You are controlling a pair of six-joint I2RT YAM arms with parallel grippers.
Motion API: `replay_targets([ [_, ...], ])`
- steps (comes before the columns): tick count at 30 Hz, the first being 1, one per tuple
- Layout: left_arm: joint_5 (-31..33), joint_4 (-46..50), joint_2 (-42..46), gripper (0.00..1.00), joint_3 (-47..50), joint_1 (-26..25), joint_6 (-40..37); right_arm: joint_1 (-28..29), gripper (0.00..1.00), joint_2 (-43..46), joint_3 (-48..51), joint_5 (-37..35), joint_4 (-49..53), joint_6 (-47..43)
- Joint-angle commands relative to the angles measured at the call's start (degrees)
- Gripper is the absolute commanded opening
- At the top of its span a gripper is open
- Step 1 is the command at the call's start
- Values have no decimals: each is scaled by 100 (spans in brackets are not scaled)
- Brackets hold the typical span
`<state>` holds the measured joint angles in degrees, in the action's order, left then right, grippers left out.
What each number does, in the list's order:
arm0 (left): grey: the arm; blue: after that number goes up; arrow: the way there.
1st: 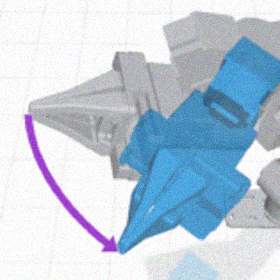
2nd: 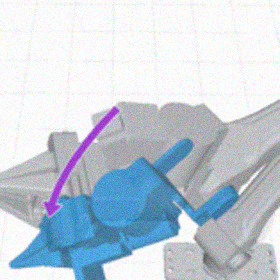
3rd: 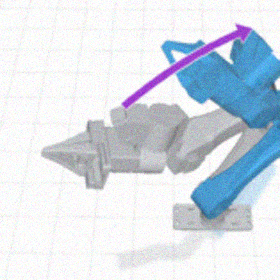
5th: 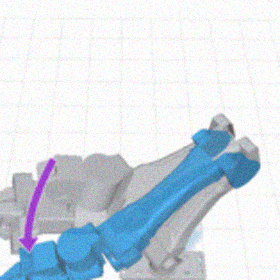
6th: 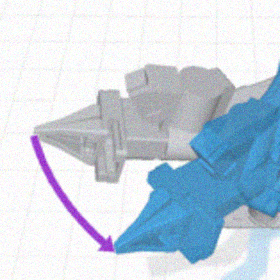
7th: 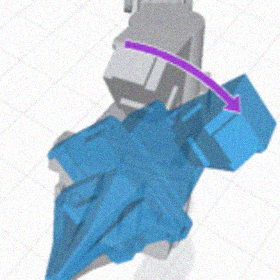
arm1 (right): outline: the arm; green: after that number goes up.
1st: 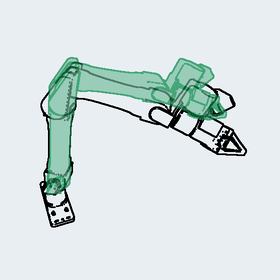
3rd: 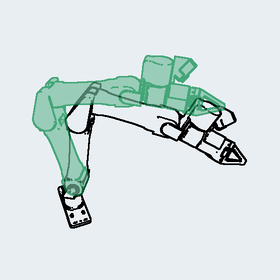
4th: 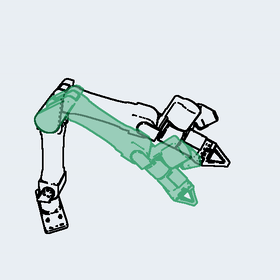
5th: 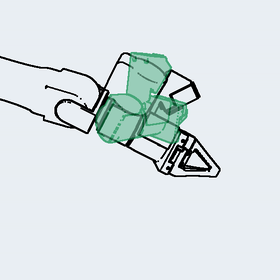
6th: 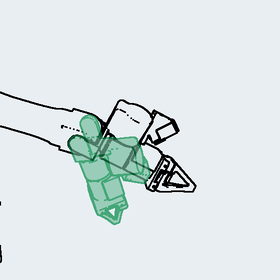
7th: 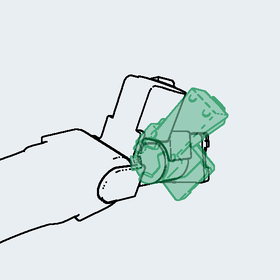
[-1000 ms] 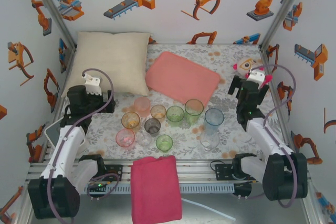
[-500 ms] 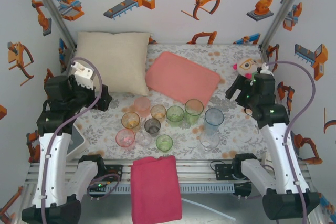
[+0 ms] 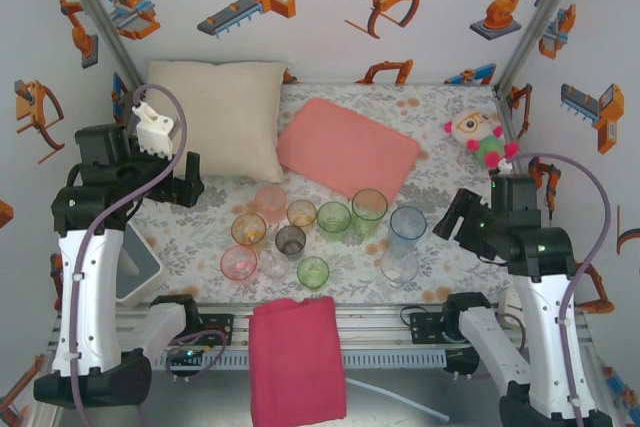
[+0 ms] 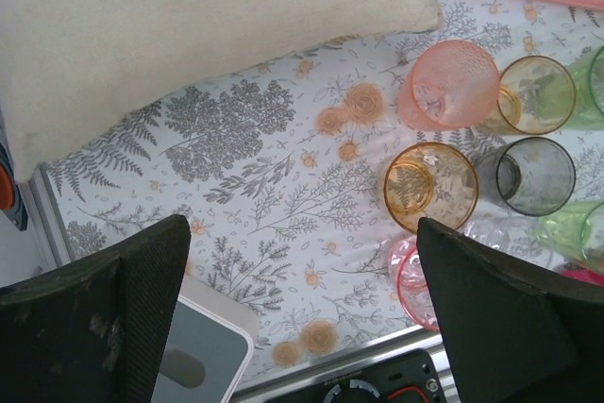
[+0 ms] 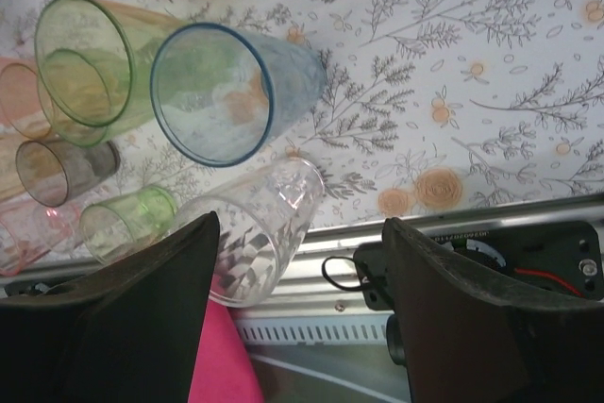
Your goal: Place the glasses into the tray
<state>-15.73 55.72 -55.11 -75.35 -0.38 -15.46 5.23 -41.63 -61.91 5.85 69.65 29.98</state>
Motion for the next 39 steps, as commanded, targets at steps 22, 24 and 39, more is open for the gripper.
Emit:
replay_targets([
  [22,-430,-341,-695,97,-415,-14,448,1818,56,-1928,105,-1372,-949,82],
  [24,-396,-375,-701,97,-380,-14,448,1822,54,-1943,185,-1367,-1100,97],
  [39,-413,-449,-738,97,-112,-14,481,1841,42,-2306,507,-1590,-1546,130],
])
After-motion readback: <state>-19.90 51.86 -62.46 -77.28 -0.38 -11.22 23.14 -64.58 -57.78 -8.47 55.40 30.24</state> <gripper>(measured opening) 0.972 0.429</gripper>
